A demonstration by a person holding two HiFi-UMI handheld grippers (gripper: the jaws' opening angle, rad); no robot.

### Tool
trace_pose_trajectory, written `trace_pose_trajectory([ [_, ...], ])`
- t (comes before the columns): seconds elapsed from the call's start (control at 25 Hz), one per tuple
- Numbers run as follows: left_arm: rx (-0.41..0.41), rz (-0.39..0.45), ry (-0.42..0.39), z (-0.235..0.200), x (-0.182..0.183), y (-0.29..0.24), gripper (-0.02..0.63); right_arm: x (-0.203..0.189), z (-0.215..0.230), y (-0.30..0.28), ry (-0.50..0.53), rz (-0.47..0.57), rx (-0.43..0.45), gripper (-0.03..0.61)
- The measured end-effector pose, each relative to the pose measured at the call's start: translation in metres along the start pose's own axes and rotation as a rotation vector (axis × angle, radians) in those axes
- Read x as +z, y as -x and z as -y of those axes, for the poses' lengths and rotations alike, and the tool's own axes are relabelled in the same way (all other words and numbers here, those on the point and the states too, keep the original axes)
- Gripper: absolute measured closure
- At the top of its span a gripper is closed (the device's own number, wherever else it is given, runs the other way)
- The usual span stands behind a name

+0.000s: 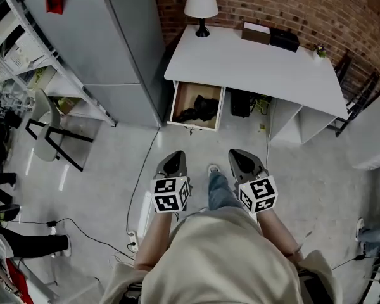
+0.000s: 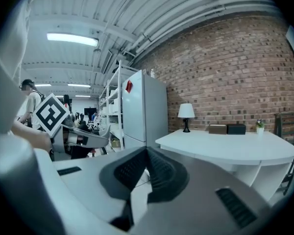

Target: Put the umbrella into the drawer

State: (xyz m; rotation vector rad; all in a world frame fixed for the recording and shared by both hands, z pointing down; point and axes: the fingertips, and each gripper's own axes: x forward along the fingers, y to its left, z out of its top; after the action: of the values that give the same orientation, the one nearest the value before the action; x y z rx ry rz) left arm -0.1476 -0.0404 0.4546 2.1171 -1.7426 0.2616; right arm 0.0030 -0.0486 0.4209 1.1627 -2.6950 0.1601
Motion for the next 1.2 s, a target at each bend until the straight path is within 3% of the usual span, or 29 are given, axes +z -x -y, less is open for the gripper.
trace_pose_trajectory([
  [0.48, -0.011, 0.066, 0.065, 0.0, 0.007, 0.031, 0.601, 0.005, -0.019, 0.009, 0.049, 0.015, 0.029, 0.577],
  [1.2, -0.062, 0.043, 0.06, 0.012, 0.008, 0.016, 0.601, 0.014, -0.008, 0.003, 0.037, 0.023, 0.029, 0.577],
])
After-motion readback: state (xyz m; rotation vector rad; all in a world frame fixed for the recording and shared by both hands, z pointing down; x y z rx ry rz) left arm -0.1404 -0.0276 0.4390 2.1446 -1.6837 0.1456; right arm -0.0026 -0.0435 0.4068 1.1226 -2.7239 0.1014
